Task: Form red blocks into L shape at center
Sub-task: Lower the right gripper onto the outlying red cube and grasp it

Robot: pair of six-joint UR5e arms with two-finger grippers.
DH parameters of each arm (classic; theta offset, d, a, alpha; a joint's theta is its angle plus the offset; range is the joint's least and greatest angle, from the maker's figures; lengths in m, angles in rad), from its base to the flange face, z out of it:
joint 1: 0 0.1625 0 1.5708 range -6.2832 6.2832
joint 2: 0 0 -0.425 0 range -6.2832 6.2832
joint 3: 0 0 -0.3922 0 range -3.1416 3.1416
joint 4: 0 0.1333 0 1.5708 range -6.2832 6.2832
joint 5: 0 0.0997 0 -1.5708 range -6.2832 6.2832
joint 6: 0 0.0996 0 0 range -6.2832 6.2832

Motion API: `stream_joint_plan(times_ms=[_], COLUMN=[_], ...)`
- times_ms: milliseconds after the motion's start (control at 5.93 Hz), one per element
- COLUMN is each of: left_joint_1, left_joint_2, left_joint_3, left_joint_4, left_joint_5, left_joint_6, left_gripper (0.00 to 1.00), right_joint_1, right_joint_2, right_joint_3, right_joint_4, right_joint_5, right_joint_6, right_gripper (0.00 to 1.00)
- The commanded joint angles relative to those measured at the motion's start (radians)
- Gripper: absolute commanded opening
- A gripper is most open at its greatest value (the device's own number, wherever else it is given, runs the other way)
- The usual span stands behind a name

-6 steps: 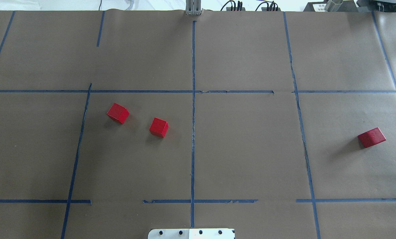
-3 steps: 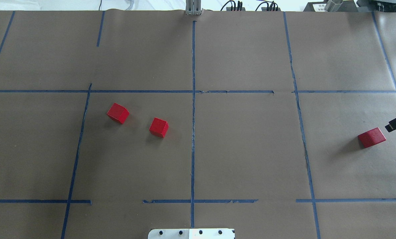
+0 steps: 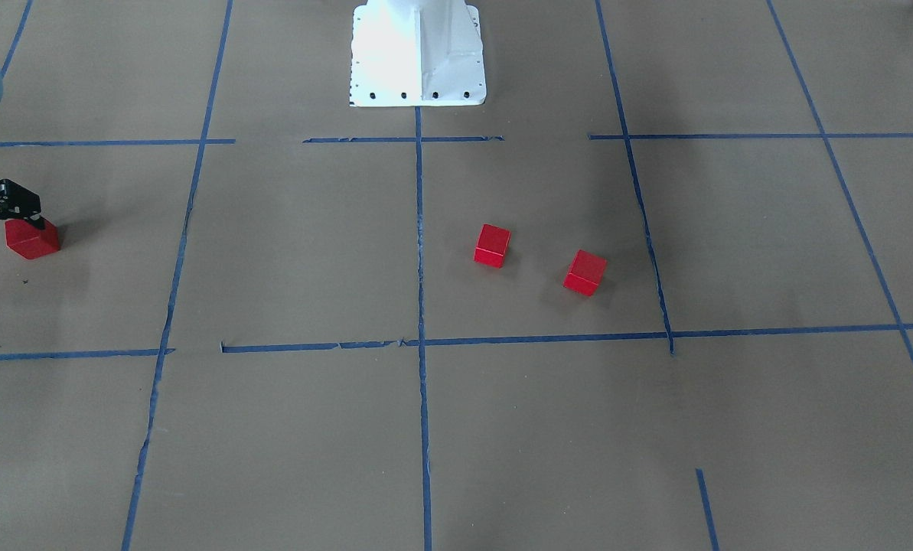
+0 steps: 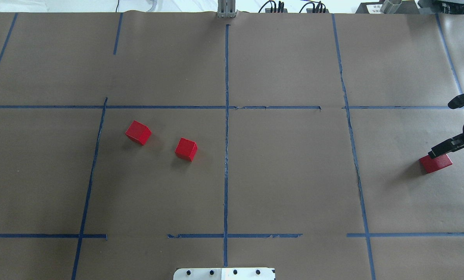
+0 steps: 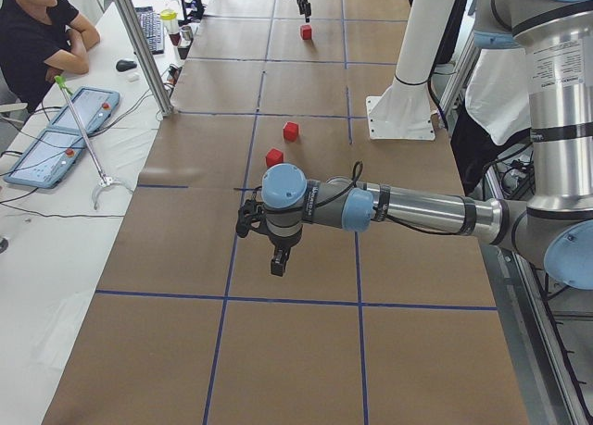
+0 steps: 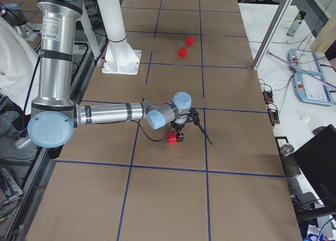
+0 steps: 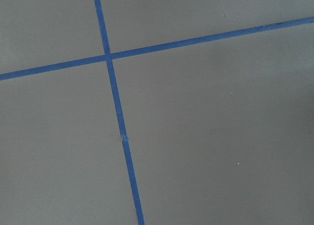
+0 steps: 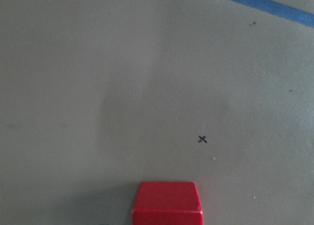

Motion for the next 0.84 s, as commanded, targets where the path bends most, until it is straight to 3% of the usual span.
stream_joint_plan(times_ms=[0, 169, 337, 506, 674], left_joint_1=[-0.001, -0.001, -0.001, -0.001, -0.002], left_joint_2=[0.001, 0.001, 0.001, 0.001, 0.001], left_joint_3=[-0.001, -0.001, -0.004, -0.004, -0.008], left_joint_4=[0.0, 0.0, 0.0, 0.0, 0.0], left_joint_5=[0.0, 0.0, -0.002, -0.003, -0.003], left_joint_6=[0.0, 0.0, 0.0, 0.0, 0.0], left_gripper=[1.0, 1.0, 1.0, 1.0, 1.0], right_joint_1=[-0.022, -0.044, -0.047, -0.05, -0.051], right_joint_2=[0.006, 0.006, 0.005, 0.005, 0.005], right_joint_3=[-0.037, -0.037, -0.036, -0.036, -0.009], right_joint_4=[0.014, 0.014, 0.014, 0.016, 0.014], right_joint_5=[-0.02, -0.044, -0.042, -0.045, -0.046], right_joint_6=[0.02, 0.02, 0.022, 0.017, 0.02], right_gripper=[0.99, 0.94, 0.33, 0.03, 0.0])
